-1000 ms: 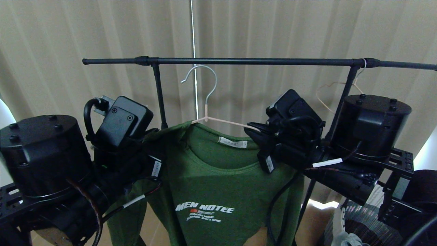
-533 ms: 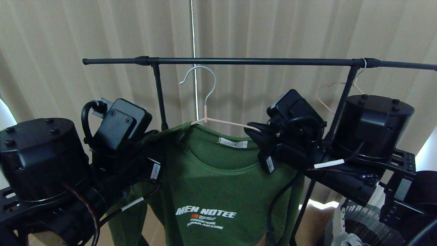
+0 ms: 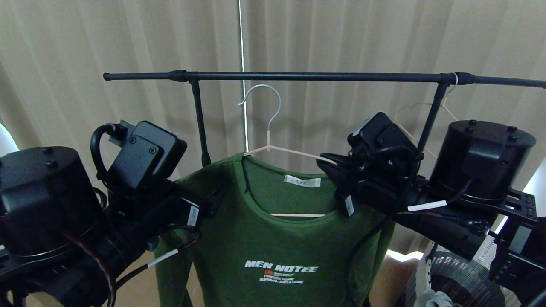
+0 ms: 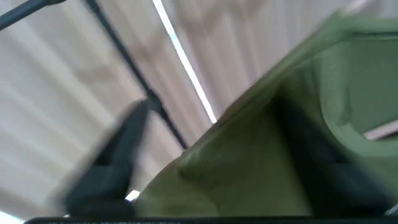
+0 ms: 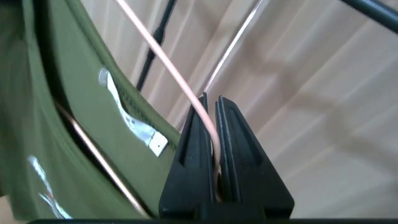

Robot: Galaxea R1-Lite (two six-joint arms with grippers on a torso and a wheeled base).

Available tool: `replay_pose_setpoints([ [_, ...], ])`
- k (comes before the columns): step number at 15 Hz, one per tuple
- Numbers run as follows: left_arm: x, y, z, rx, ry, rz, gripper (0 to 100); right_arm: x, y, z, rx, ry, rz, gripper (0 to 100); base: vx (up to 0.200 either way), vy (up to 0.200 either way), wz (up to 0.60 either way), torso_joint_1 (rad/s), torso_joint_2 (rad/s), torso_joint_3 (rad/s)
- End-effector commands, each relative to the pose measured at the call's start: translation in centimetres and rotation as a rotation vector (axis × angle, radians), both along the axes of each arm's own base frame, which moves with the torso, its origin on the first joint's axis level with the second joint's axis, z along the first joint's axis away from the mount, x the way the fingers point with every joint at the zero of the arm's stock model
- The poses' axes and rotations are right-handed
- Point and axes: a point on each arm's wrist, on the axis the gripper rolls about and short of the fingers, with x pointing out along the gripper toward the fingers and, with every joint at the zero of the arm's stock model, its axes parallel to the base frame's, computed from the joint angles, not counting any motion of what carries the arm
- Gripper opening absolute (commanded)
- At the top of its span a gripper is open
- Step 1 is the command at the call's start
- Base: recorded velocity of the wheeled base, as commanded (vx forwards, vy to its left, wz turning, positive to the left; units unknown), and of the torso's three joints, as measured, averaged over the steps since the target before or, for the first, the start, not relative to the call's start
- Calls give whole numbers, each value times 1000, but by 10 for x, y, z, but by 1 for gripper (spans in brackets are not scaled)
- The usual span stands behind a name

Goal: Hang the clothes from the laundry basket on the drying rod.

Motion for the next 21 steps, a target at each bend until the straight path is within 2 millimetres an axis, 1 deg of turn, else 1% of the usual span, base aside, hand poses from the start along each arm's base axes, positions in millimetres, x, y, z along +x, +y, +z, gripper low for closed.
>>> replay_pose_setpoints([
  [1, -8, 4, 4, -17, -12, -56, 100, 0, -13, 5, 11, -14, -33, 0, 0, 0, 0, 0, 0, 0],
  [5, -18, 13, 2, -22, -12, -82, 100, -2, -35, 6, 14, -15, -89, 0, 0, 0, 0, 0, 0, 0],
  [7, -22, 16, 0, -22, -7, -101, 100, 0, -47, 11, 24, -29, -130, 0, 0, 0, 0, 0, 0, 0],
  [8, -24, 20, -5, -13, 4, -99, 100, 0, -54, 13, 31, -36, -150, 0, 0, 0, 0, 0, 0, 0],
  [9, -26, 27, -11, -3, 20, -77, 100, -1, -60, 15, 35, -40, -167, 0, 0, 0, 0, 0, 0, 0],
  [11, -32, 47, -24, -5, 55, -10, 100, -9, -74, 17, 45, -49, -189, 0, 0, 0, 0, 0, 0, 0],
  [12, -35, 53, -29, -6, 70, -5, 100, -10, -79, 17, 49, -50, -200, 0, 0, 0, 0, 0, 0, 0],
  [13, -39, 57, -33, -8, 79, -16, 100, -10, -82, 18, 55, -49, -211, 0, 0, 0, 0, 0, 0, 0],
  [15, -43, 59, -38, -1, 98, -55, 100, -11, -82, 20, 87, -41, -212, 0, 0, 0, 0, 0, 0, 0],
  [17, -41, 57, -39, -1, 105, -71, 100, -11, -82, 20, 88, -40, -206, 0, 0, 0, 0, 0, 0, 0],
  [21, -32, 50, -42, 12, 132, -93, 100, -16, -83, 25, 103, -55, -126, 0, 0, 0, 0, 0, 0, 0],
])
